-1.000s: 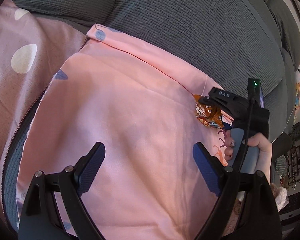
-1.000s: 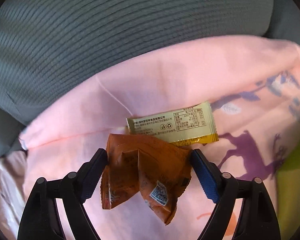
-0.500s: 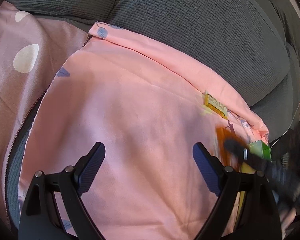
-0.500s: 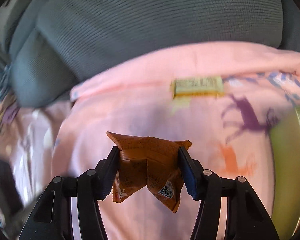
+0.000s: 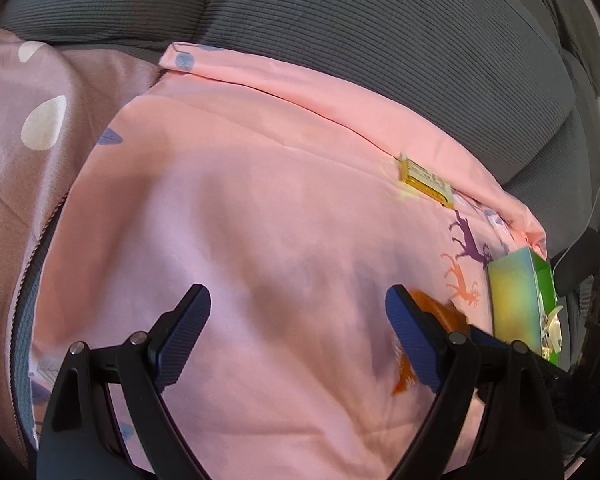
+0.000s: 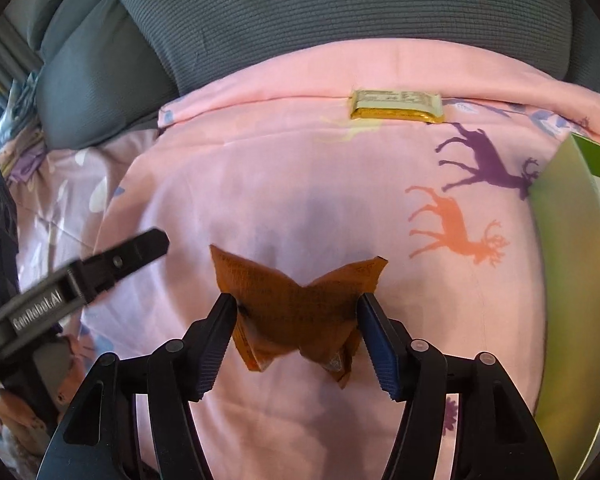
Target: Organize snacks
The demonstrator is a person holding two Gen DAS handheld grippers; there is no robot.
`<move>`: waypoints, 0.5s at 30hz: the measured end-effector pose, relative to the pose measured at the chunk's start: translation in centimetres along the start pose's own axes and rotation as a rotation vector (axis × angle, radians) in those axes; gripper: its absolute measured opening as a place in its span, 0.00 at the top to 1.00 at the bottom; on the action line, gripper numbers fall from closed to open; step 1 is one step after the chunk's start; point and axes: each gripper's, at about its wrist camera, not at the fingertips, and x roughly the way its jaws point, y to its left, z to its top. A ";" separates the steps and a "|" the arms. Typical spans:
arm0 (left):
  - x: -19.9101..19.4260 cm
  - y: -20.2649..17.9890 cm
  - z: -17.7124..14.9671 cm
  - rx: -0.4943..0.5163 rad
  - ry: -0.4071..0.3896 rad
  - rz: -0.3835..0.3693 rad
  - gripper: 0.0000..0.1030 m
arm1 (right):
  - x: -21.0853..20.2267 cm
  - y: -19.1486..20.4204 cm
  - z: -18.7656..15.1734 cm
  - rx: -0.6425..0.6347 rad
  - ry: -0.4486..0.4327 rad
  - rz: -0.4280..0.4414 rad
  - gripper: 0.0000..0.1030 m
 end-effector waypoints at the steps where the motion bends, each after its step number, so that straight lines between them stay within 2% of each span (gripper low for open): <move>1: 0.0 -0.2 -0.2 0.003 0.002 -0.009 0.13 | -0.3 0.0 -0.1 0.003 -0.014 0.003 0.37; 3: -0.1 -0.6 -0.5 0.006 0.009 -0.038 0.13 | -1.7 -0.5 -0.2 0.022 -0.060 0.022 0.28; 8: -0.5 -1.9 -1.2 0.042 -0.006 -0.087 0.14 | -4.1 -1.8 0.0 0.090 -0.166 0.081 0.25; 12: -0.4 -2.9 -1.8 0.047 0.001 -0.150 0.14 | -3.7 -2.7 0.4 0.142 -0.173 0.143 0.24; 15: 0.1 -3.7 -2.2 0.057 0.007 -0.159 0.14 | -2.7 -3.6 0.9 0.214 -0.161 0.186 0.25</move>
